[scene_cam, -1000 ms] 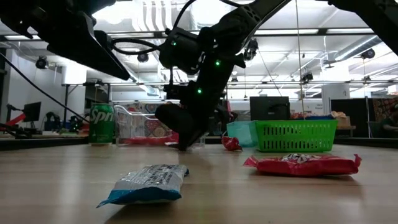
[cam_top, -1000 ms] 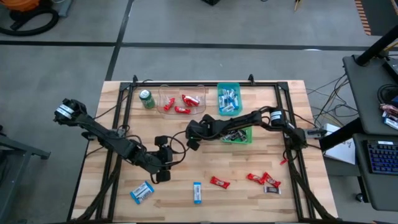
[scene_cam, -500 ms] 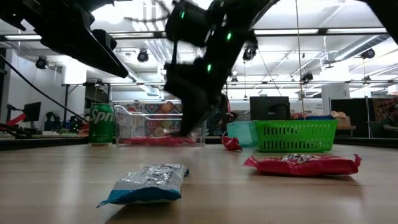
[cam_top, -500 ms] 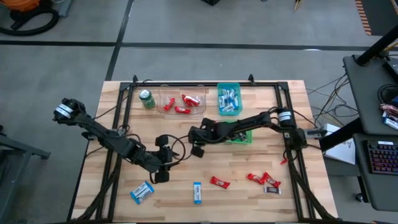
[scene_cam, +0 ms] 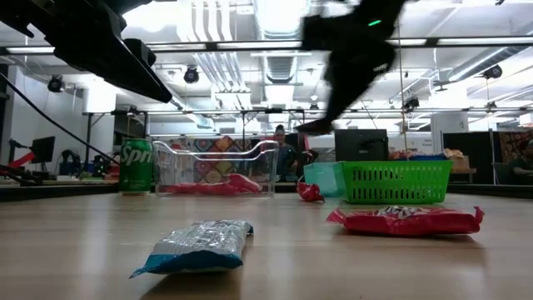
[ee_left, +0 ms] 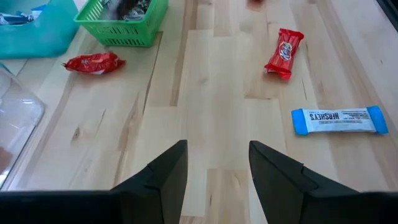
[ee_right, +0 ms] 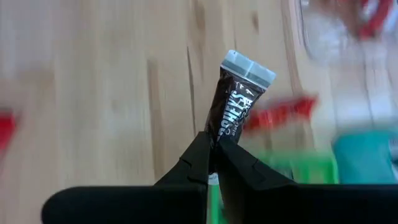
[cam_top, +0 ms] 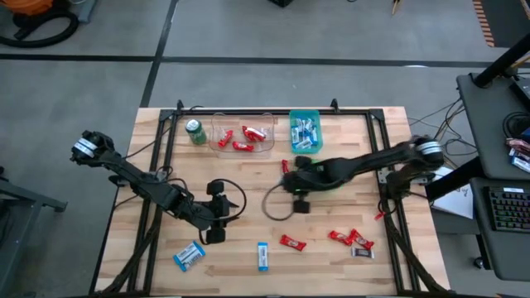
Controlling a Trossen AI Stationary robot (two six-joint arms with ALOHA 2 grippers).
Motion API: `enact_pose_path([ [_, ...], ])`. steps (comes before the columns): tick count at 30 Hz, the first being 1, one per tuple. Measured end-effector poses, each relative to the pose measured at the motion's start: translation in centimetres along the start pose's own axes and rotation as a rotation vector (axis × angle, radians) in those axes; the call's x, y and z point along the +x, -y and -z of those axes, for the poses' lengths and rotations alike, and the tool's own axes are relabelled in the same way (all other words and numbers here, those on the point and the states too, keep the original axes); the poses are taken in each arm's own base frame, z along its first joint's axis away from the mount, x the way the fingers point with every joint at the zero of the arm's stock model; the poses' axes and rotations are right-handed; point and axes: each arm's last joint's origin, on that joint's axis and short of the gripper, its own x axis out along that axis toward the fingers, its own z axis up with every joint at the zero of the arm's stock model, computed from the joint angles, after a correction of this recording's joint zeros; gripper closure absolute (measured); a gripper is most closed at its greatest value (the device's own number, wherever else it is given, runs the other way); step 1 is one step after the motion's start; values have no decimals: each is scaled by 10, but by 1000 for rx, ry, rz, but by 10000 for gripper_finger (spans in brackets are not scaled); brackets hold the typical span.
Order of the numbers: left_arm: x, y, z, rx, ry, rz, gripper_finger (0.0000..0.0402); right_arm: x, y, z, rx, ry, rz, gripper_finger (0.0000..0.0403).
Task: Sort candy
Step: Put the brown chocolate bar into the green bin, then put the red chocolate bar into the transparent bin
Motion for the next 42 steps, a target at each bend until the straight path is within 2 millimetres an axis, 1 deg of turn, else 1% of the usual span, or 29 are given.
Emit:
enact_pose_path([
  [2,0,0,0,4,0,0,248,-13,4,18,3,-32,2,392],
  [6,0,-1,0,17,2,-4,248,-19,16,54,0,-52,19,392],
  [8,0,-1,-1,37,11,-3,248,-18,21,68,-4,-34,28,392],
  [11,0,-1,-4,58,37,-19,248,-11,28,86,1,-24,81,392],
  [15,0,-1,-6,55,45,-22,248,-3,34,100,-36,-12,122,392],
  [18,0,-1,-6,55,44,-24,248,1,37,104,-54,-23,177,392],
  [22,1,-2,-7,52,44,-28,248,2,37,100,-85,31,202,380],
  [25,2,-4,-7,51,43,-34,248,2,38,97,-87,64,205,363],
  [33,2,-5,-7,63,44,-37,248,3,40,97,-54,60,209,314],
  [38,2,-5,-8,58,51,-36,248,-2,41,91,-15,86,208,299],
  [42,2,-5,-9,53,52,-36,248,-10,42,82,58,134,202,296],
])
